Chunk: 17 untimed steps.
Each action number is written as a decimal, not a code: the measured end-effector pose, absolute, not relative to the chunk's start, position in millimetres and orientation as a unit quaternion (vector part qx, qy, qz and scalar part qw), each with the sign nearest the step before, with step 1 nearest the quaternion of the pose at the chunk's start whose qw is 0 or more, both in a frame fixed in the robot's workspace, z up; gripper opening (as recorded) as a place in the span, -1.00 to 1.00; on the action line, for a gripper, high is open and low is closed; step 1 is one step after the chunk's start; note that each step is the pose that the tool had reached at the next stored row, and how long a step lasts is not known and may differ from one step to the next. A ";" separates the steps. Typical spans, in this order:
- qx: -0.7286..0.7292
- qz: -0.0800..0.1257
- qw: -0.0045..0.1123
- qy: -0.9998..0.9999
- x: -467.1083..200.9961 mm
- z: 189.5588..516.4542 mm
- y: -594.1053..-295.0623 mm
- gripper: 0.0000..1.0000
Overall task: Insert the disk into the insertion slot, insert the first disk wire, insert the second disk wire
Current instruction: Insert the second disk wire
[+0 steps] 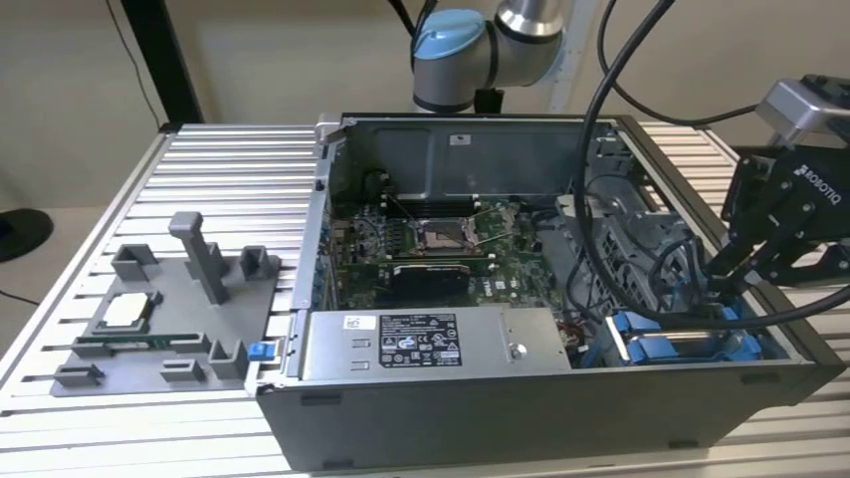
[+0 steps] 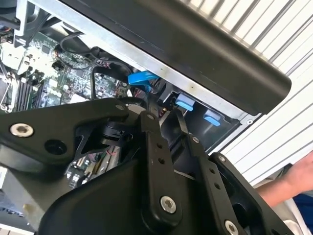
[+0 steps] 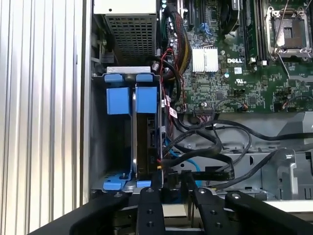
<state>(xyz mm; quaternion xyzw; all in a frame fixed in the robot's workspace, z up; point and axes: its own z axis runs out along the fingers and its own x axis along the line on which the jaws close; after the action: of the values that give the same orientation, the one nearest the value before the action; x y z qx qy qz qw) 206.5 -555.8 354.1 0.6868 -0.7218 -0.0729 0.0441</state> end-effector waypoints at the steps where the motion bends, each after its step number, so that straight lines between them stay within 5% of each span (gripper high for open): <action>1: 0.687 -0.075 0.042 -0.722 206.5 353.9 -555.8 1.00; 17: 0.688 -0.081 0.037 -0.720 206.5 353.3 -562.9 1.00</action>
<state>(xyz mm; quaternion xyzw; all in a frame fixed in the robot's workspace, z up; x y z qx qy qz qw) 206.5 -562.9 353.3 0.6879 -0.7203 -0.0814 0.0367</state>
